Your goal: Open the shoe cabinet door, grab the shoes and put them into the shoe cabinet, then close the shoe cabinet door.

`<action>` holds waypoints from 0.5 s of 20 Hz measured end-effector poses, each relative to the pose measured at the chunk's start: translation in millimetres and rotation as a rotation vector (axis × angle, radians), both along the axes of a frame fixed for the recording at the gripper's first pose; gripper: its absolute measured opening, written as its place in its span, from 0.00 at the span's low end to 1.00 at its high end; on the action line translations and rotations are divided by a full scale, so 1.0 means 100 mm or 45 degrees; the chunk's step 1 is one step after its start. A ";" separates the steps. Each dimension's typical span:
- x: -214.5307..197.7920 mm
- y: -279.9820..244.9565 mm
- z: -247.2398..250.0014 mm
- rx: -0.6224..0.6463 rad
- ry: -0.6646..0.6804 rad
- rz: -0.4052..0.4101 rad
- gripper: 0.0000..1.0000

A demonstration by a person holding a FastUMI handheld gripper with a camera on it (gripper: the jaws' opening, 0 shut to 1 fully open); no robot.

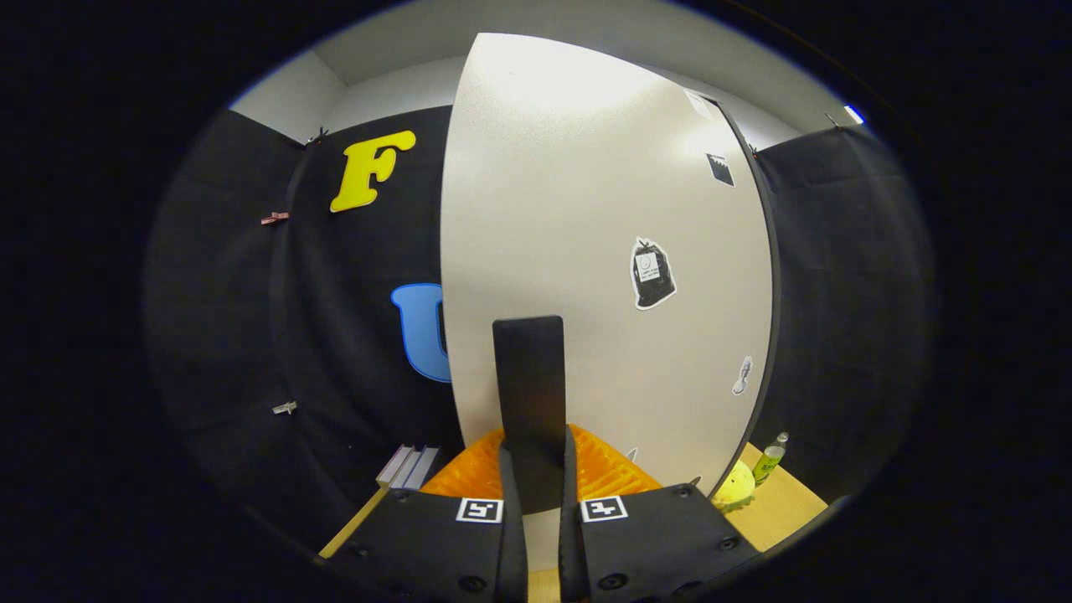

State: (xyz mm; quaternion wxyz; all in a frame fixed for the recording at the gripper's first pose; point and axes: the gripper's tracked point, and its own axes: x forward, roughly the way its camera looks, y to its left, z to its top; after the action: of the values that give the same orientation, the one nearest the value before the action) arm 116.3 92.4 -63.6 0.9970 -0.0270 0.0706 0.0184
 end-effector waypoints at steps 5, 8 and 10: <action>-0.28 -0.23 0.08 -0.015 -0.031 -0.053 0.18; -0.43 -0.33 0.14 -0.021 -0.030 -0.074 0.18; -0.50 -0.38 0.15 -0.015 -0.023 -0.073 0.18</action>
State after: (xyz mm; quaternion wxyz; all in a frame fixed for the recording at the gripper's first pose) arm 66.6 54.0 -49.1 0.9975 -0.0311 0.0625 -0.0108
